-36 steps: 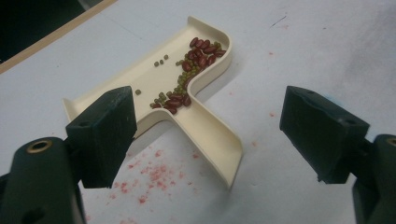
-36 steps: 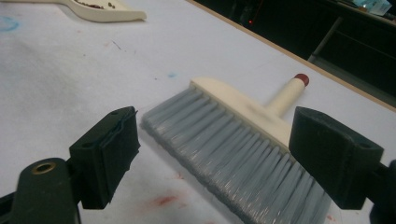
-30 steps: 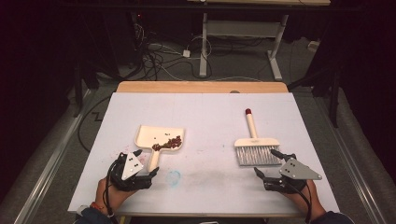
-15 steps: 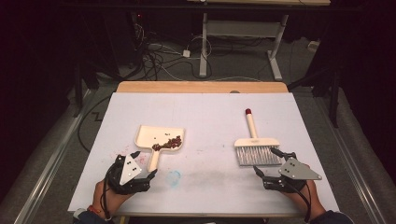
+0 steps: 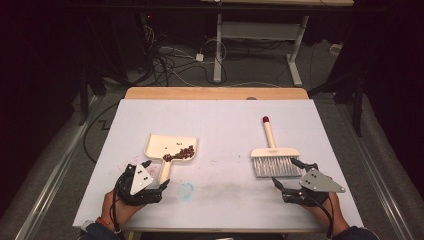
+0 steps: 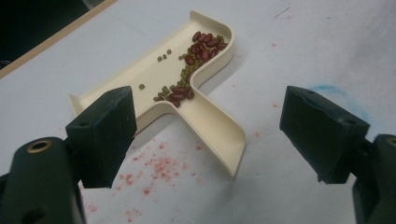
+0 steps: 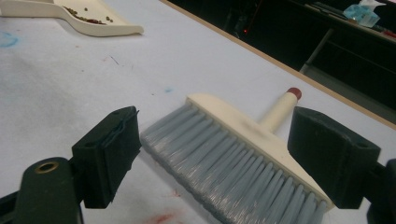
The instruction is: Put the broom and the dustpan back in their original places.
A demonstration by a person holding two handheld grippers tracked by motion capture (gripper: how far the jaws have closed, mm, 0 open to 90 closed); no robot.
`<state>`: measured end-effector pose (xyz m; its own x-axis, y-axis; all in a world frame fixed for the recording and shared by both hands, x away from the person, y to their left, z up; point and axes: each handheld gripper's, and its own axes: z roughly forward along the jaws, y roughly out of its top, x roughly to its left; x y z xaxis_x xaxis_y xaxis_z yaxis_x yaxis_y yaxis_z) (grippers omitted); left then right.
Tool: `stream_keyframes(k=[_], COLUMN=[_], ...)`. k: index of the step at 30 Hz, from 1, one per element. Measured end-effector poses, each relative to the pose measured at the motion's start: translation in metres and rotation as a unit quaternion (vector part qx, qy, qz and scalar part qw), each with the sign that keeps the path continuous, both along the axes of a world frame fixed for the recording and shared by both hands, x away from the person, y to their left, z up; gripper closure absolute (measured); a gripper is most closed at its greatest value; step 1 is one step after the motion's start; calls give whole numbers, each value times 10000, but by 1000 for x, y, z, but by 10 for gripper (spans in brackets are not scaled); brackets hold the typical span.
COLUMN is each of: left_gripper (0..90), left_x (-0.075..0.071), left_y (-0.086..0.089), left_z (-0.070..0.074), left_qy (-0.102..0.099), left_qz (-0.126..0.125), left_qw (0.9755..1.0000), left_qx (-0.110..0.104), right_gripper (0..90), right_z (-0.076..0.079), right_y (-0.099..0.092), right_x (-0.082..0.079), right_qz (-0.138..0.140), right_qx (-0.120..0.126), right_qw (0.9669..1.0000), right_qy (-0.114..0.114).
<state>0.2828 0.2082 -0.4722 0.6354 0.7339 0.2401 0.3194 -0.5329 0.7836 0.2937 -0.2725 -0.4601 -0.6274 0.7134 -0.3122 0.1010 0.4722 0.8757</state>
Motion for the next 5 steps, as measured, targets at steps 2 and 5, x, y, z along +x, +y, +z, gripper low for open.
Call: stream_keyframes(k=[2,5], left_gripper=[182,182], left_x=[0,1], left_y=[-1,-2], left_z=[0,0], left_qy=[10,12], left_qz=[-6,-4], left_qw=[10000,10000], left_qx=[15,24], right_gripper=[174,174], right_z=[1,2], right_y=[0,0], right_x=[0,-1], right_qz=[-25,-40], right_qx=[-22,34], right_qw=[10000,10000], right_qy=[-31,-37])
